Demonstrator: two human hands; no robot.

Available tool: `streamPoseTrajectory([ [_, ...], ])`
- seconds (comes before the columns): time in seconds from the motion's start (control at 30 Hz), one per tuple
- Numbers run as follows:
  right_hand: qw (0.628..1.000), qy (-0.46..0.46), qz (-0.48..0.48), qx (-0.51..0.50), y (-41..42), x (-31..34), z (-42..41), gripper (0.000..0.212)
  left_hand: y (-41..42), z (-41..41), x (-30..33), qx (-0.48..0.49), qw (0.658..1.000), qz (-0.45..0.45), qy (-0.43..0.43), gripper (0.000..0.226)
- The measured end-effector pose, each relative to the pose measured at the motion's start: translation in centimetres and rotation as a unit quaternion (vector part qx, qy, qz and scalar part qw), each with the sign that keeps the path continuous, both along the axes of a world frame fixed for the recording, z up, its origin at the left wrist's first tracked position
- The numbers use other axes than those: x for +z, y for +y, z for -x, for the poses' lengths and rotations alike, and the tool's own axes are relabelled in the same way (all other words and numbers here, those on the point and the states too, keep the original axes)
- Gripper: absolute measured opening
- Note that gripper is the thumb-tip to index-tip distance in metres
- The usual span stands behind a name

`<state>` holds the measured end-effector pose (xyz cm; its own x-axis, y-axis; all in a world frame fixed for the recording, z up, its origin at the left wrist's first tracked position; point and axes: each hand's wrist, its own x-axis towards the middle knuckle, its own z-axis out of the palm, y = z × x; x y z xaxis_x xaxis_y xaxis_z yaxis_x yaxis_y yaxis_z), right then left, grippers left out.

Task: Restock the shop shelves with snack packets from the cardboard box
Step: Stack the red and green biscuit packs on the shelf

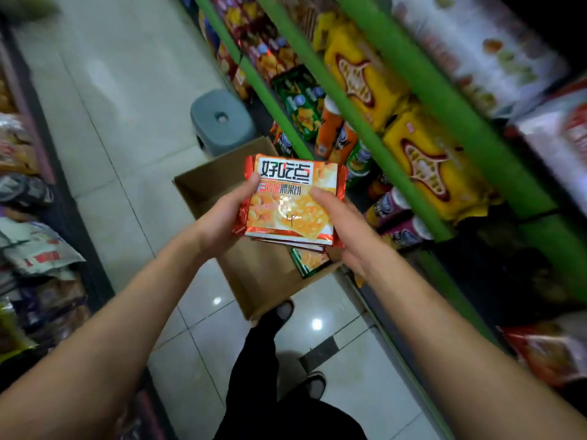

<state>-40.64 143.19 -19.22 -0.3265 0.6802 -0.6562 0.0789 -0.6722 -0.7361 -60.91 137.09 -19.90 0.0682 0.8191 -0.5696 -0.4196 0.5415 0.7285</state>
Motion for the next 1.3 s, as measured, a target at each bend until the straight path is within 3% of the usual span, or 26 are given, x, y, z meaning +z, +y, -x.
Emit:
streamPoseTrajectory([
  [0.2,0.997,-0.005,-0.052,0.057,-3.4,16.1,-5.6,0.028,-2.7,-3.6,15.0,-0.031,0.998,-0.036,0.045,0.045],
  [0.4,0.986,-0.033,-0.161,0.028,-6.8,27.9,-12.3,0.036,-3.3,-8.5,26.6,-0.099,0.99,-0.094,0.048,0.059],
  [0.53,0.982,-0.041,-0.183,-0.033,-9.2,33.2,-17.3,0.043,-3.3,-13.1,32.2,-0.153,0.977,-0.134,0.058,0.048],
  [0.67,0.977,-0.035,-0.2,-0.062,-10.7,37.8,-22.8,0.037,-2.0,-17.6,36.9,-0.205,0.96,-0.176,0.076,0.044],
  [0.77,0.971,-0.042,-0.206,-0.114,-11.3,40.0,-26.5,0.037,-0.1,-21.5,39.2,-0.24,0.947,-0.196,0.084,0.045],
  [0.9,0.967,-0.014,-0.191,-0.17,-11.1,40.6,-30.2,0.041,3.1,-26.6,39.9,-0.265,0.946,-0.171,0.076,0.03],
  [1.13,0.929,-0.059,-0.221,-0.293,-8.9,38.9,-32.5,0.032,8.7,-32.6,39.3,-0.326,0.928,-0.161,0.081,0.048],
  [1.2,0.913,-0.083,-0.234,-0.325,-8.1,38.7,-32.5,0.037,10.2,-33.7,39.6,-0.341,0.922,-0.169,0.069,0.052],
  [1.3,0.887,-0.124,-0.231,-0.38,-6.6,38.1,-32.7,0.053,12.4,-35.2,39.4,-0.352,0.917,-0.174,0.071,0.038],
])
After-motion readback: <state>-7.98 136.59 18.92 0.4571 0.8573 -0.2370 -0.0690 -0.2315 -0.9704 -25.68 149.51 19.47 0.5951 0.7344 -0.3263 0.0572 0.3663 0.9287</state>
